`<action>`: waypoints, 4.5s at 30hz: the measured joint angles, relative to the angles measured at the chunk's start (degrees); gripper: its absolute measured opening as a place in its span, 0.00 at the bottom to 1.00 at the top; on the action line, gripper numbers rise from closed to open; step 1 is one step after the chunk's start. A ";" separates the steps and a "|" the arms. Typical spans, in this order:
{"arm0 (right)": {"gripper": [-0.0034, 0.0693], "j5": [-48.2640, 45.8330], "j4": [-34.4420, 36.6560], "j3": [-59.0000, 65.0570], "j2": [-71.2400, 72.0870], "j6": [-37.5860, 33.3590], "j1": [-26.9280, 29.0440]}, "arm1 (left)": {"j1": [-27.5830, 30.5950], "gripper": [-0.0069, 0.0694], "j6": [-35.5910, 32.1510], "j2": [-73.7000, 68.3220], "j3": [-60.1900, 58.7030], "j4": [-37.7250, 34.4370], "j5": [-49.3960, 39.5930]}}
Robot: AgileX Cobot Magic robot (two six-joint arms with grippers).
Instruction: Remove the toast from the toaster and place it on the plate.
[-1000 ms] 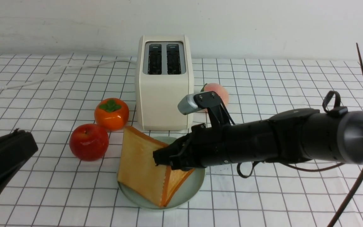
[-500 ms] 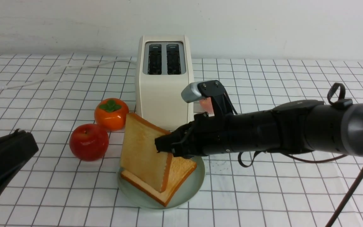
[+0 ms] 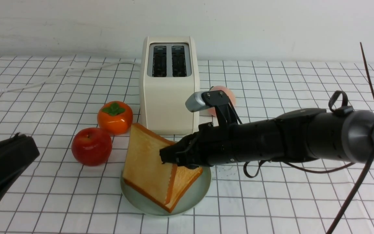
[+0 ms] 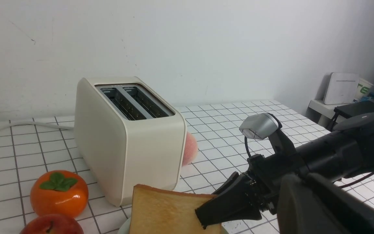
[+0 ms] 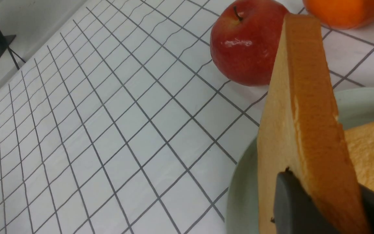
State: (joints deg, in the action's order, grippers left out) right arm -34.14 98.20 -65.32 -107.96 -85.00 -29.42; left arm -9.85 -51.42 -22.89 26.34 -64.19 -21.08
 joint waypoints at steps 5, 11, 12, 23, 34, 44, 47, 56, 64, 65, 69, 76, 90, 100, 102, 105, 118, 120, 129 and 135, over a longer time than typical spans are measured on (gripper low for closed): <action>0.23 0.69 0.00 0.00 0.00 0.00 0.00 | 0.00 0.11 0.00 0.00 0.00 0.00 0.00; 0.56 6.49 0.00 0.00 -0.04 0.00 0.00 | 0.00 0.11 0.00 0.00 0.00 0.00 -0.81; 0.61 7.51 0.05 0.00 -0.04 0.00 0.00 | 0.00 0.11 0.00 0.00 0.00 0.00 -0.88; 0.84 19.37 0.38 0.00 -0.11 -12.60 0.00 | 0.00 0.12 0.00 0.00 0.00 0.00 -1.13; 0.63 18.15 -0.31 0.00 4.75 -6.80 -0.07 | 0.00 0.12 0.00 0.00 0.00 0.00 -0.07; 0.03 1.46 -43.10 0.00 24.44 39.93 -0.07 | 0.00 0.12 0.00 0.00 0.00 0.00 4.34; 0.04 -5.73 -55.54 0.00 27.85 54.15 -0.07 | 0.00 0.09 0.00 0.00 0.00 0.00 3.90; 0.05 -25.18 -88.01 2.55 44.10 83.76 -0.07 | 0.00 0.07 1.22 4.01 -1.75 0.00 -1.31; 0.05 -27.89 -92.71 14.15 61.68 88.98 -0.07 | 0.00 0.07 1.24 9.94 -9.75 0.26 -1.39; 0.05 -27.89 -92.71 15.01 62.98 89.25 -0.07 | 0.00 0.07 1.24 10.09 -10.32 0.26 -1.45; 0.05 -28.30 -92.71 18.96 67.01 90.61 -0.07 | 0.00 0.07 1.24 10.24 -12.14 0.26 -1.66; 0.06 -30.42 -92.71 20.37 70.06 91.34 -0.07 | 0.00 0.07 1.24 10.24 -12.72 0.26 -1.72; 0.07 -21.95 -95.70 23.78 74.10 88.43 5.19 | 0.00 0.07 1.24 10.24 -12.72 0.26 -1.72; 0.07 14.37 -89.34 60.59 103.71 79.64 28.77 | 0.00 0.07 1.24 10.24 -12.72 0.26 -1.72; 0.07 15.01 -89.22 64.73 106.65 79.69 29.42 | 0.00 0.07 1.24 10.24 -12.72 0.26 -1.72; 0.07 13.04 -89.42 66.47 108.36 80.30 29.89 | 0.00 0.07 1.24 10.24 -12.72 0.26 -1.78; 0.09 12.10 -89.79 66.37 108.52 80.80 29.93 | 0.00 0.08 1.24 10.24 -12.72 -0.42 -1.70; 0.09 12.10 -89.74 66.37 108.52 80.80 29.93 | 0.00 0.07 1.24 10.24 -12.72 -0.42 -1.70; 0.11 12.10 -89.68 66.37 108.52 80.80 29.93 | 0.00 0.08 1.24 10.24 -12.72 -0.42 -1.70; 0.12 12.10 -89.68 66.37 108.52 80.80 29.93 | 0.00 0.08 1.24 10.24 -12.72 -0.42 -1.70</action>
State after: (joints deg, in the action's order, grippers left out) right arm -22.04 8.52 1.05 0.56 -4.20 0.51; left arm -9.85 -50.18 -12.65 13.62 -64.61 -22.78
